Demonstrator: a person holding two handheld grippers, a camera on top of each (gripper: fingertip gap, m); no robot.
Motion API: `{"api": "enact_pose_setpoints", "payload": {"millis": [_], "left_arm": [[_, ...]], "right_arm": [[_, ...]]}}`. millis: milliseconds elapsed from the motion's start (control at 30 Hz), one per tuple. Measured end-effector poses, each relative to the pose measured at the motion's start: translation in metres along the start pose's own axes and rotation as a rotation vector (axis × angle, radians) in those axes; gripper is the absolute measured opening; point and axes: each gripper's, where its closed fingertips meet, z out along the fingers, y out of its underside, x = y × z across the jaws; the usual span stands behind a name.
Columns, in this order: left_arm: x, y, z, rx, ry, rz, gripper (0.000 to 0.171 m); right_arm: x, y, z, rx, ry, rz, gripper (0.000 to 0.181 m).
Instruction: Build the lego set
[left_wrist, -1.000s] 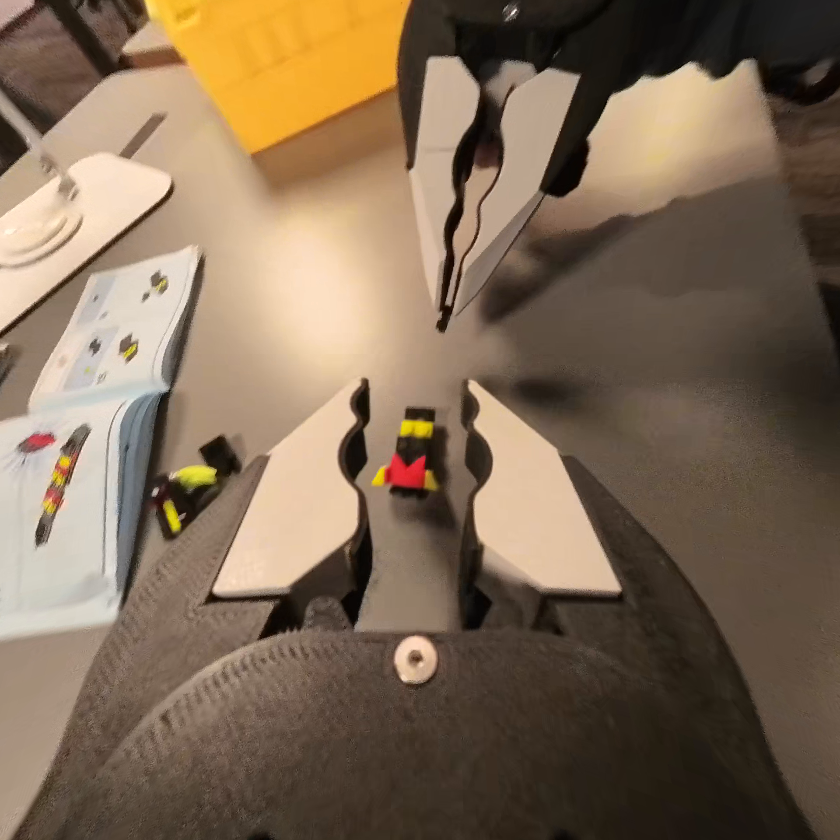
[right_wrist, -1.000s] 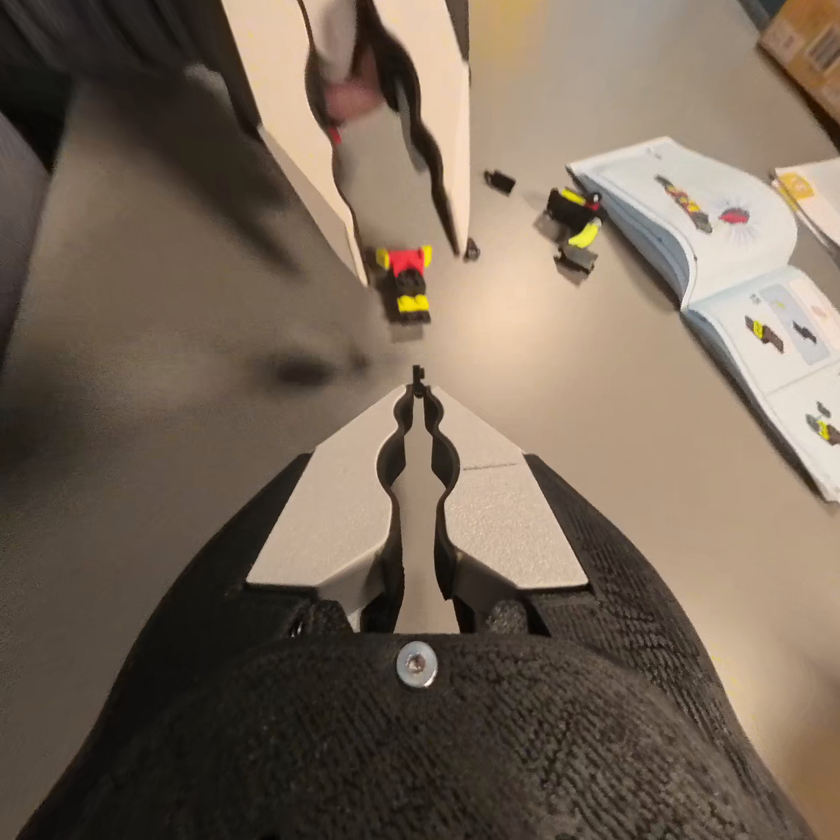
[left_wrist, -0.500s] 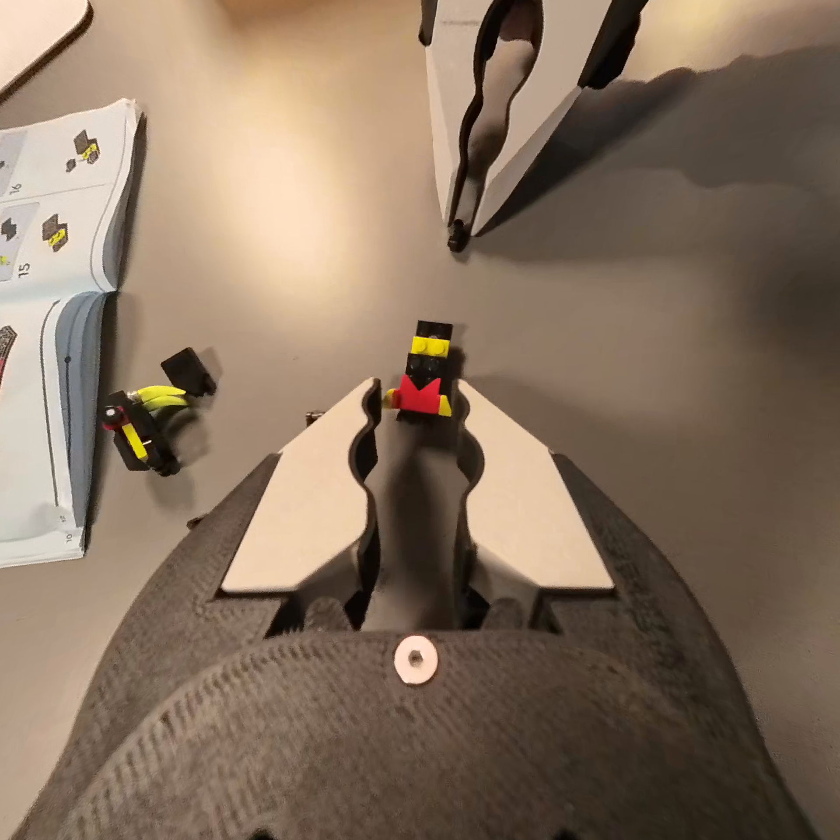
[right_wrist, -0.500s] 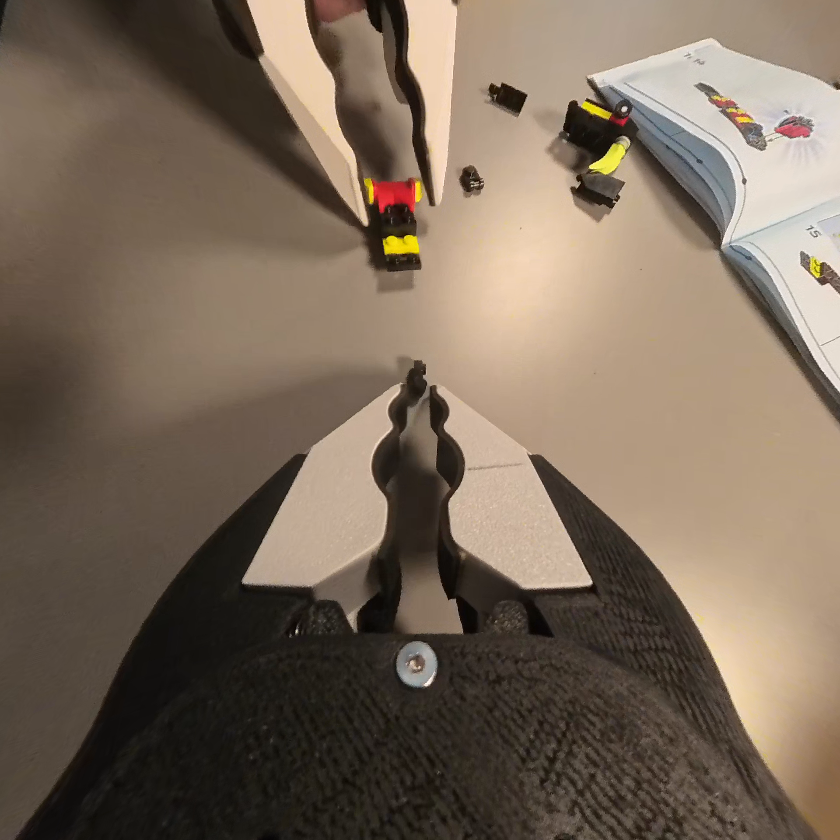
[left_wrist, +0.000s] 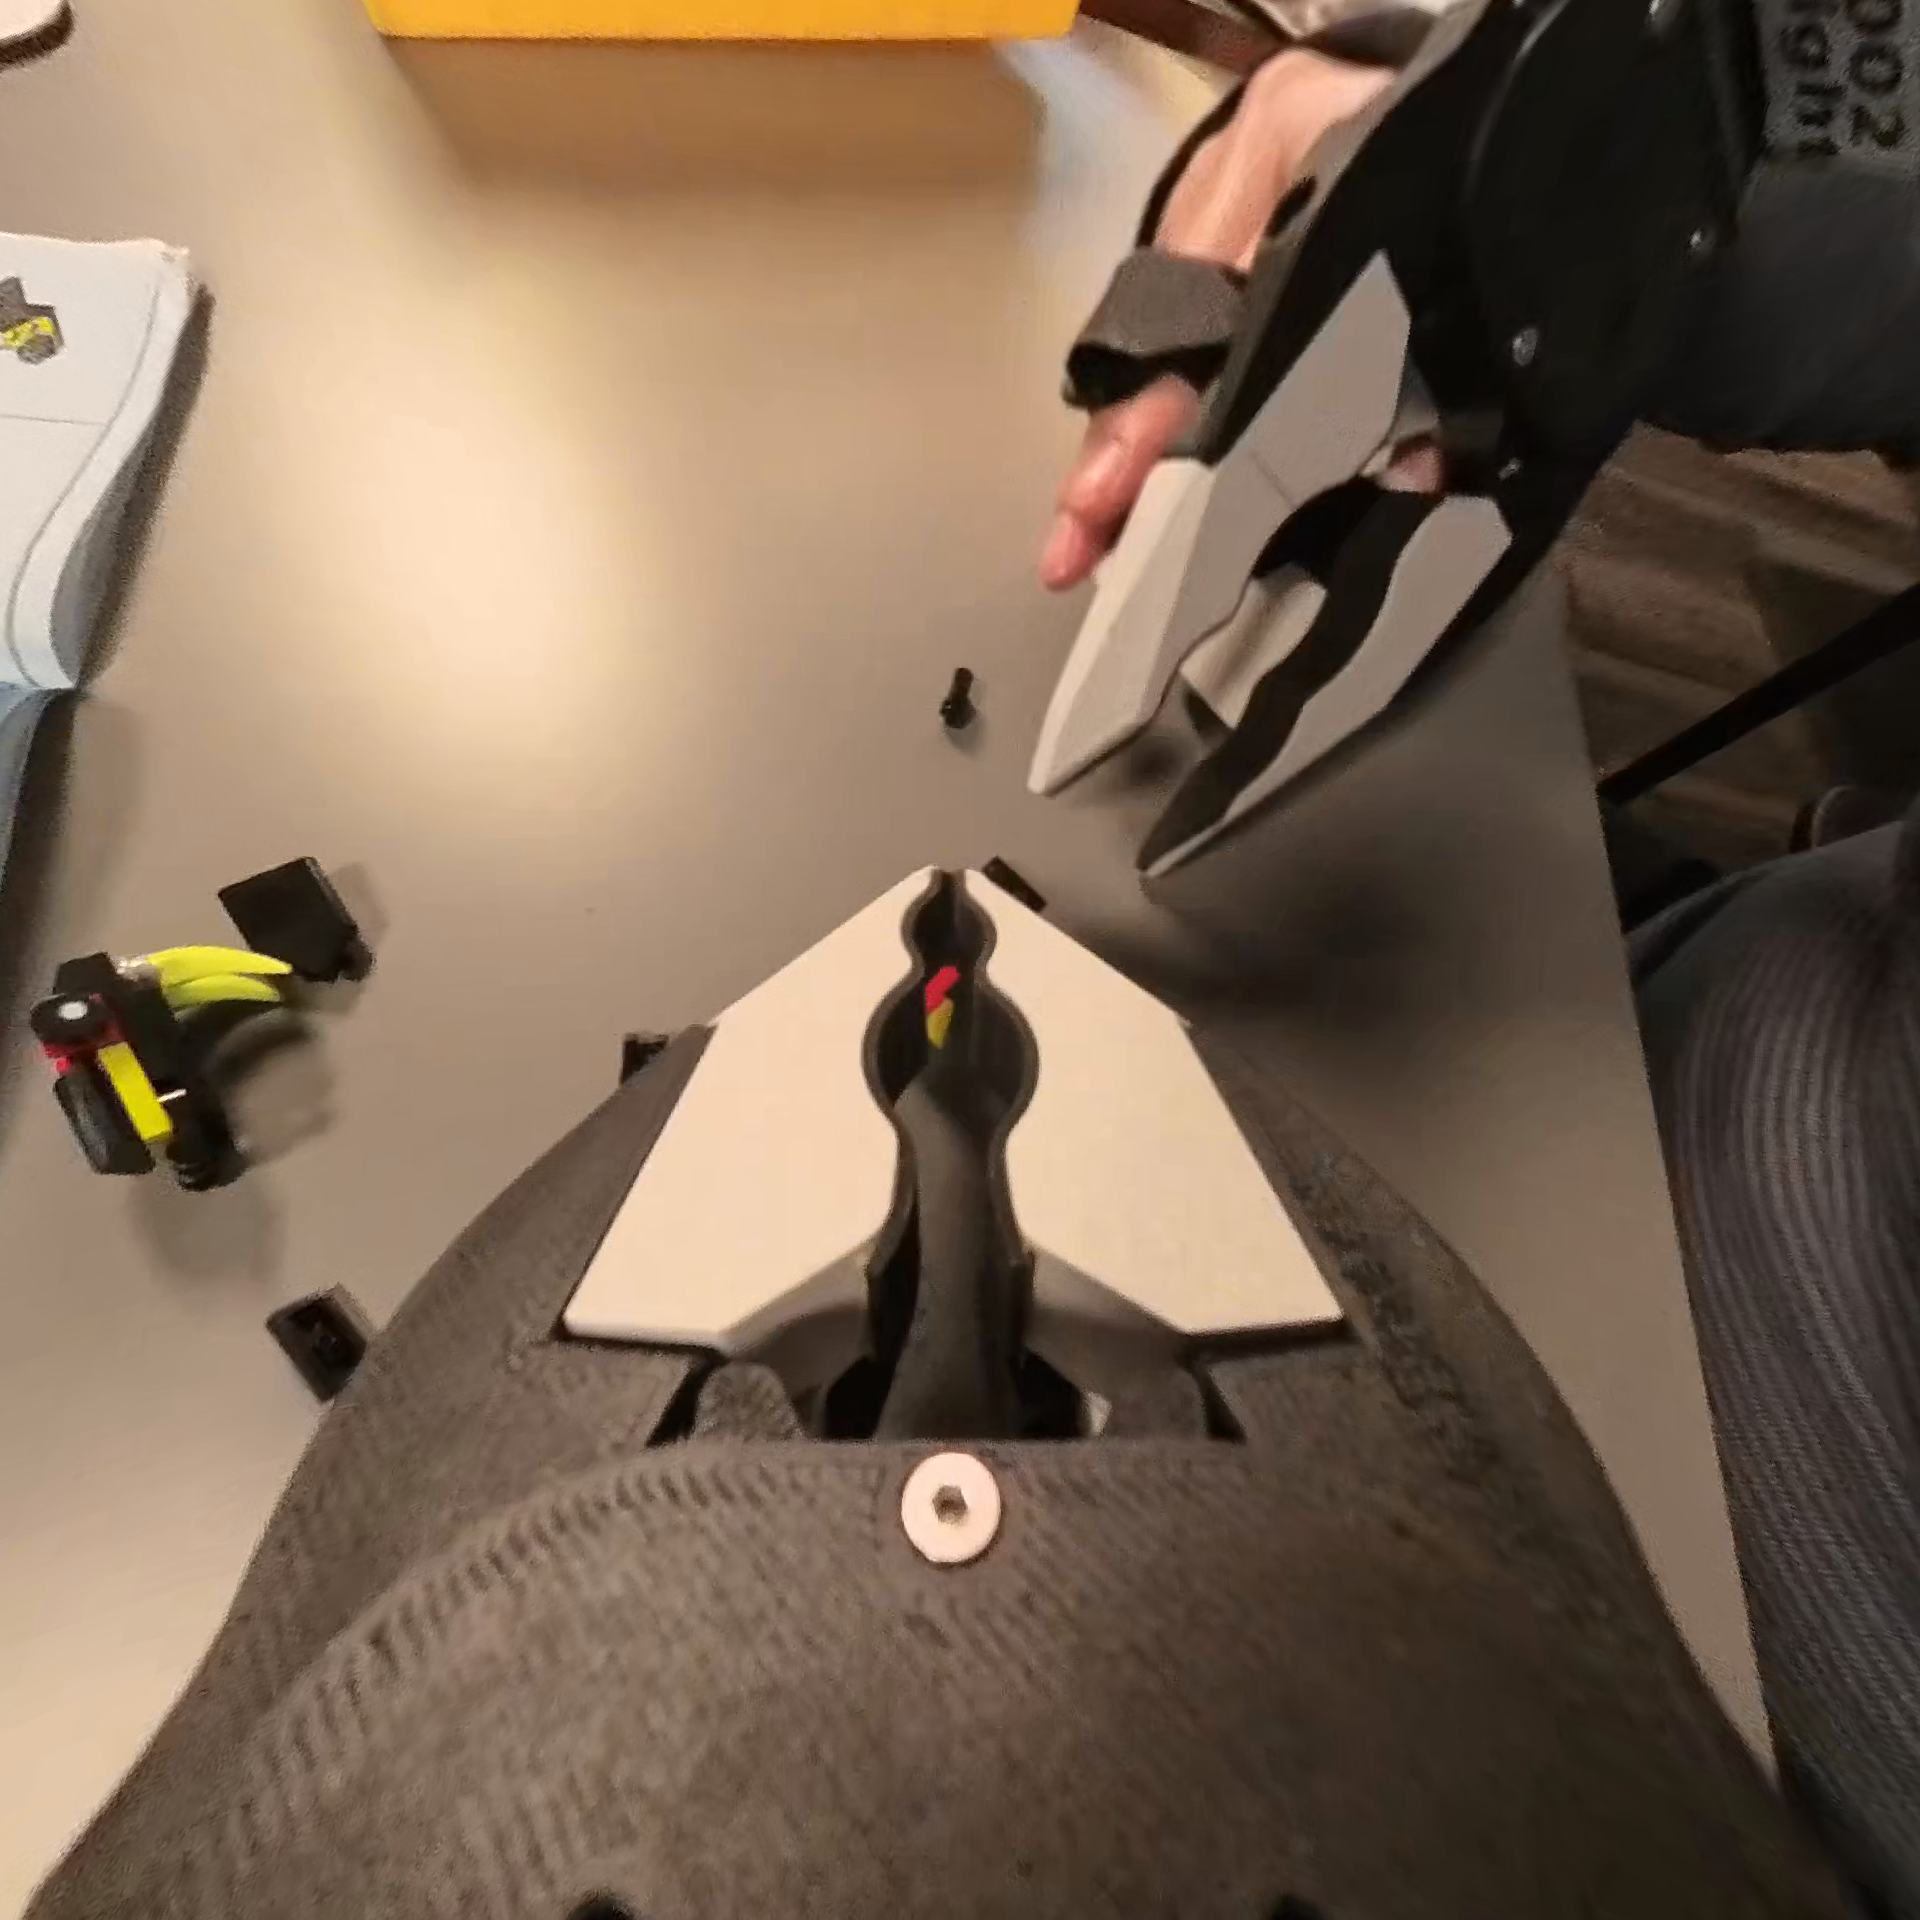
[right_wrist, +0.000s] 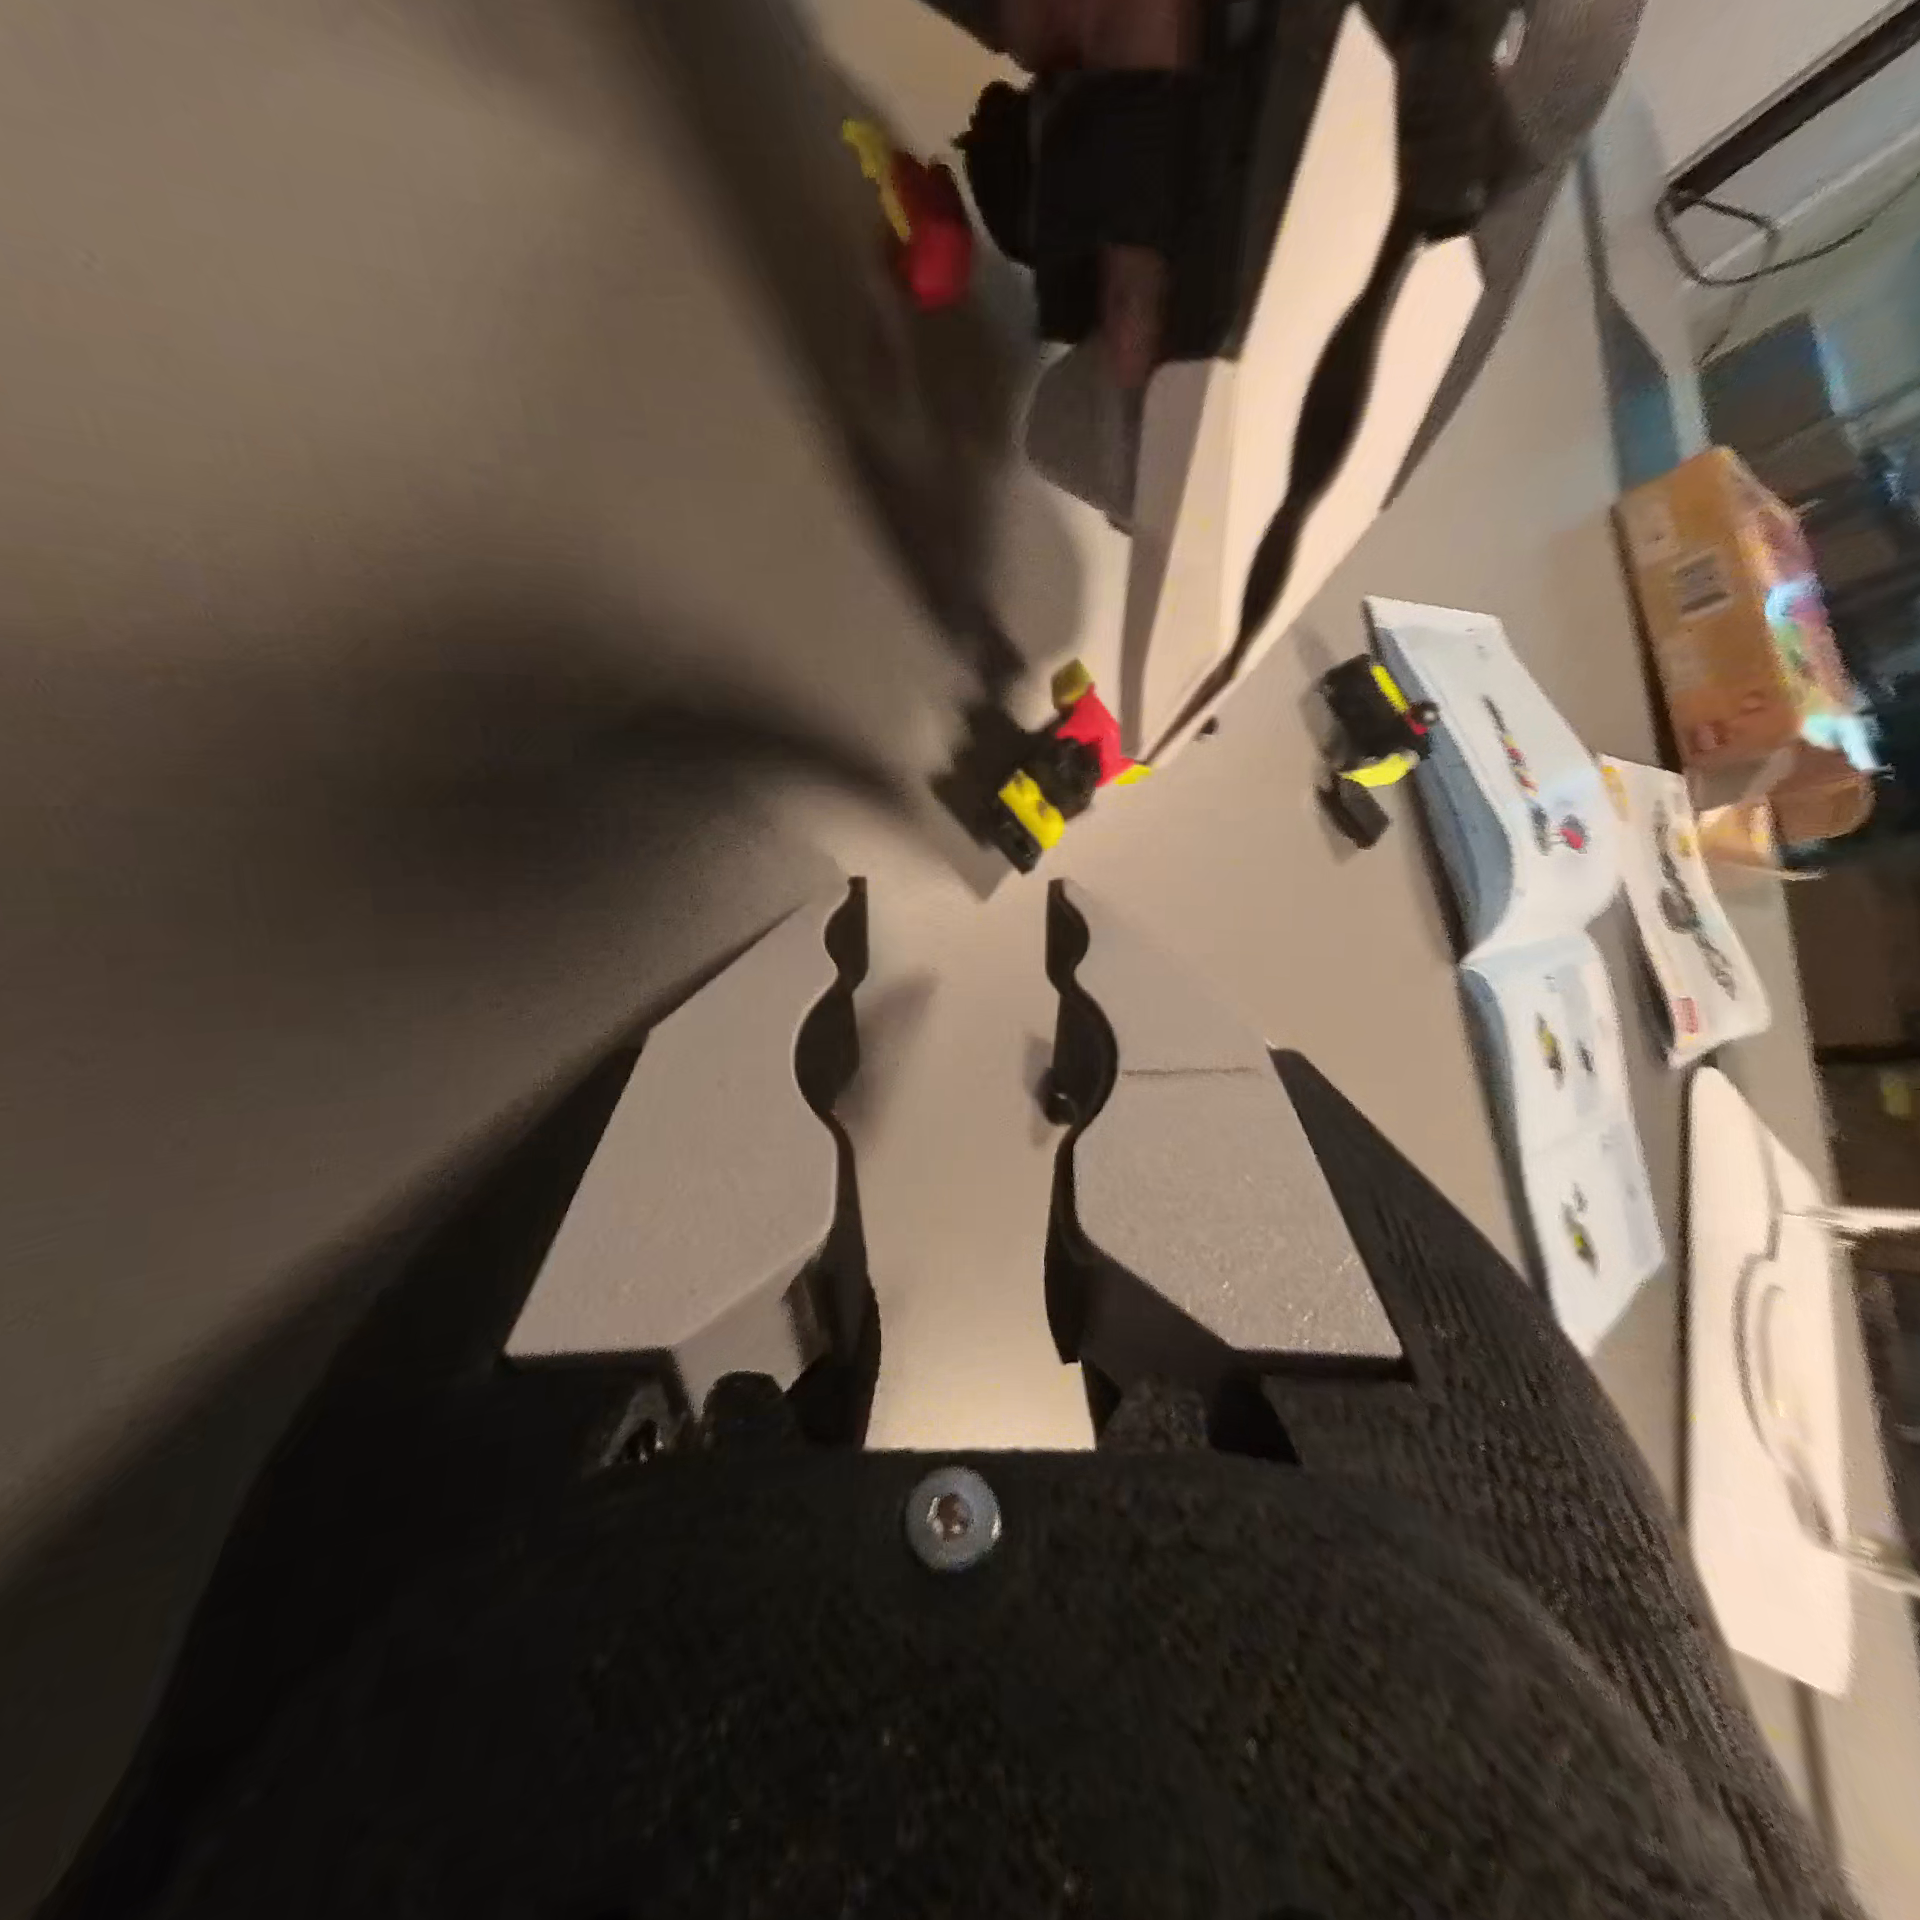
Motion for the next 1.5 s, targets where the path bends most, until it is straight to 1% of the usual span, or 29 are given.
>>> {"api": "enact_pose_setpoints", "payload": {"millis": [33,100,133,200,367,467,533,667,733,800,900,967,1033,1200,1300,1333,1367,1433,1500], "left_arm": [[0.0,0.001,0.0,-0.001,-0.001,0.003,0.004],[0.002,0.005,-0.001,-0.02,0.006,0.02,0.026],[0.003,0.006,-0.002,-0.026,0.002,0.041,0.033],[0.001,0.009,-0.002,-0.041,-0.02,0.087,0.043],[-0.005,0.018,0.003,-0.115,-0.048,0.123,0.042],[-0.006,0.017,-0.005,-0.083,-0.044,0.088,0.043],[-0.007,0.017,-0.009,-0.073,-0.034,0.058,0.045],[-0.006,0.024,-0.007,-0.108,-0.036,0.065,0.046],[-0.005,0.022,-0.005,-0.1,-0.045,0.083,0.048],[-0.005,0.014,-0.006,-0.061,-0.072,0.122,0.052],[-0.004,0.0,-0.005,-0.002,-0.129,0.255,0.059],[-0.006,0.0,-0.002,-0.025,-0.177,0.379,0.058],[-0.011,0.004,0.002,-0.068,-0.213,0.486,0.051],[-0.019,0.011,0.014,-0.123,-0.227,0.639,0.034],[-0.019,0.009,0.019,-0.121,-0.211,0.68,0.019],[-0.02,0.008,0.021,-0.126,-0.208,0.69,0.018],[-0.019,0.008,0.022,-0.133,-0.194,0.689,0.017],[-0.018,0.007,0.024,-0.15,-0.159,0.663,0.017],[-0.015,0.006,0.027,-0.162,-0.128,0.65,0.017]], "right_arm": [[-0.002,-0.001,0.003,0.006,-0.01,0.031,0.031],[-0.003,-0.003,0.006,0.027,-0.037,0.111,0.031],[-0.001,-0.003,0.007,0.027,-0.038,0.142,0.032],[0.005,-0.002,0.009,0.019,-0.002,0.164,0.031],[0.011,-0.004,0.019,-0.031,0.063,0.182,0.03],[0.015,-0.005,0.021,-0.062,0.12,0.056,0.027],[0.015,-0.004,0.024,-0.088,0.124,0.017,0.02],[0.02,0.001,0.029,-0.139,0.119,0.079,0.01],[0.024,0.002,0.03,-0.144,0.108,0.129,0.01],[0.027,0.002,0.029,-0.118,0.077,0.252,0.007],[0.03,0.004,0.027,-0.075,0.005,0.413,0.007],[0.03,0.006,0.024,-0.05,-0.036,0.489,0.007],[0.029,0.007,0.022,-0.028,-0.086,0.55,0.007],[0.027,0.009,0.017,0.008,-0.151,0.642,0.007],[0.027,0.011,0.016,0.024,-0.153,0.66,0.007],[0.028,0.011,0.015,0.028,-0.15,0.66,0.008],[0.028,0.013,0.014,0.025,-0.139,0.651,0.011],[0.028,0.016,0.008,0.031,-0.112,0.601,0.029],[0.029,0.019,0.0,0.056,-0.069,0.562,0.034]]}}
